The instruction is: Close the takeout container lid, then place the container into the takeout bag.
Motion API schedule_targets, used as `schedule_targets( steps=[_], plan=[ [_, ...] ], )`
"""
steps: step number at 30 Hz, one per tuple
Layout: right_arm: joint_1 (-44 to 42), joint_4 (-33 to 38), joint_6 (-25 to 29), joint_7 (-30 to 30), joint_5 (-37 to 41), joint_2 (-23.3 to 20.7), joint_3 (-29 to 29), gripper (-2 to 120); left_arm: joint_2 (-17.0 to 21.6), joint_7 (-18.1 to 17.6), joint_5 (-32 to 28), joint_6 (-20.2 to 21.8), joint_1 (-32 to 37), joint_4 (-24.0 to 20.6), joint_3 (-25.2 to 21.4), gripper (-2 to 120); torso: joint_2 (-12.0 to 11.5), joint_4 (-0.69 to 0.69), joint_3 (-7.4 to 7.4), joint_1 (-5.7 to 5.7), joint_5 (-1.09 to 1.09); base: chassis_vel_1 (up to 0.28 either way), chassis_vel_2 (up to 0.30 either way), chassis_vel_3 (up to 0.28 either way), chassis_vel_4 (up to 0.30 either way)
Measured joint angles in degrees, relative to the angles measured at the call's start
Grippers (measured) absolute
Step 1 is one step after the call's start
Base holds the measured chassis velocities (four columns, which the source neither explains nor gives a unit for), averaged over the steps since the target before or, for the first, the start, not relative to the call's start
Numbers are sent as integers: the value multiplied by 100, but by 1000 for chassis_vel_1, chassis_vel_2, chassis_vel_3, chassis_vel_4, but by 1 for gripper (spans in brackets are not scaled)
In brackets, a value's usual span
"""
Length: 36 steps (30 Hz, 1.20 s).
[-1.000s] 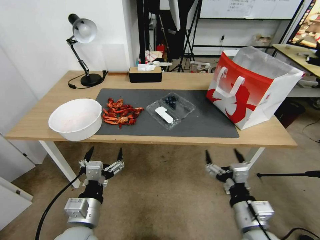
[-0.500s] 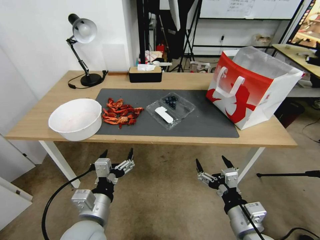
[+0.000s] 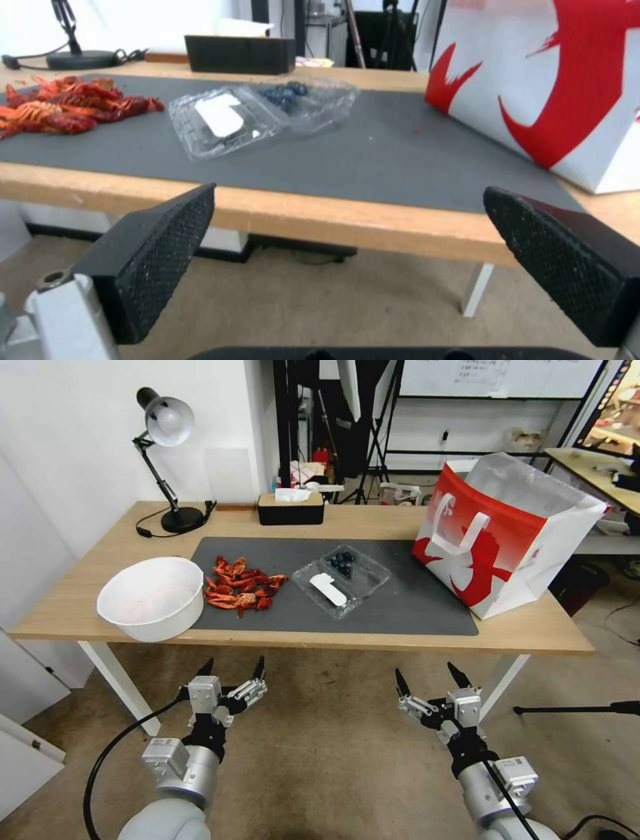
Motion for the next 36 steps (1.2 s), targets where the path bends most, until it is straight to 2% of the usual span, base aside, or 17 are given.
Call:
schedule_targets(
  steps=[10, 22, 24, 26, 36],
  plan=[
    [193, 11, -51, 27, -10, -18, -4, 100, 41, 42, -44, -49, -43, 75, 18, 100, 0, 0, 0, 0, 0, 0, 0, 0, 0],
    [680, -184, -192, 295, 297, -314, 44, 100, 222, 140, -66, -98, -274, 360, 104, 100, 0, 1, 0, 0, 0, 0, 0, 0, 0],
    [772, -250, -233, 352, 350, -352, 45, 100, 252, 149, -85, -92, -308, 392, 123, 100, 0, -3, 0, 0, 0, 0, 0, 0, 0],
    [1123, -449, -375, 496, 443, -464, 2, 100, 280, 154, -103, -90, -311, 427, 121, 100, 0, 1, 0, 0, 0, 0, 0, 0, 0],
    [2083, -1026, -763, 903, 526, -878, -255, 100, 267, 152, -156, -91, -280, 418, 54, 100, 0, 0, 1, 0, 1, 0, 0, 0, 0]
  ],
)
